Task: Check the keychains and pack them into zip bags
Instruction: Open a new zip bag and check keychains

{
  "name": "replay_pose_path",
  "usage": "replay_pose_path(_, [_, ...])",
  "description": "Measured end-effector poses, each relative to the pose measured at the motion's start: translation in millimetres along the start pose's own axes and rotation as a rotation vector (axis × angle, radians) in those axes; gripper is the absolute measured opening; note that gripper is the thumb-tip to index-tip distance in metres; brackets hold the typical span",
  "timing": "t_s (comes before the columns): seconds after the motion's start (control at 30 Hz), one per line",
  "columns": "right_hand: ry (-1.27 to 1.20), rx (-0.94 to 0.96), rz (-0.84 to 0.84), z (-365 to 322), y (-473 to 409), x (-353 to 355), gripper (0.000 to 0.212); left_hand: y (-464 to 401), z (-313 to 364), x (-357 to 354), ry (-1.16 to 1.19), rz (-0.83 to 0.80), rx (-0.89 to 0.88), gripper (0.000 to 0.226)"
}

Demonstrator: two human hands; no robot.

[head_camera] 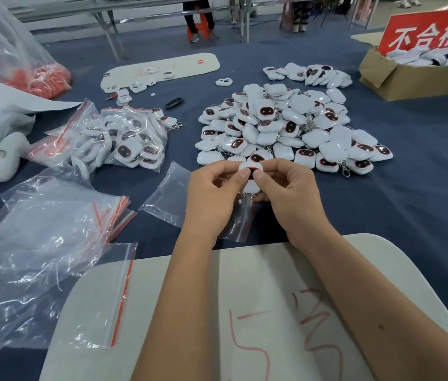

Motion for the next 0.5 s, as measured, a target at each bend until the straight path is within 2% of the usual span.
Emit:
replay_pose_path(0.2, [0.021,0.028,-0.001,-0.2,-1.3,1.4,0.007,-0.8,3.1,1.3,-0.011,-0.003,-0.088,0.013])
replay_pose_path(0.27, [0.053,0.05,0.002,0.0,-2.2,2.4,0.007,-0.2,4.4,0.7,-0.012,-0.003,-0.083,0.012])
replay_pose_path(0.4, [-0.066,0.022,-0.102,-2.0,0.1,-1.0,0.012,0.5,7.1,0.3,0.045,0.074,-0.059,0.01])
replay_pose_path(0.5, [-0.043,0.048,-0.086,-1.5,0.8,-1.6,0.018,1.4,7.5,-1.0,0.038,0.094,-0.061,0.008])
Point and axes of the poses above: each hand's wrist, its own y-axis away from the middle knuckle, its own x-axis out of the back of the hand, z = x × y, the point moved 2 cm from there along -y, towards the middle knuckle, and after that the axes turned 15 degrees about z, right-handed, at the moved point
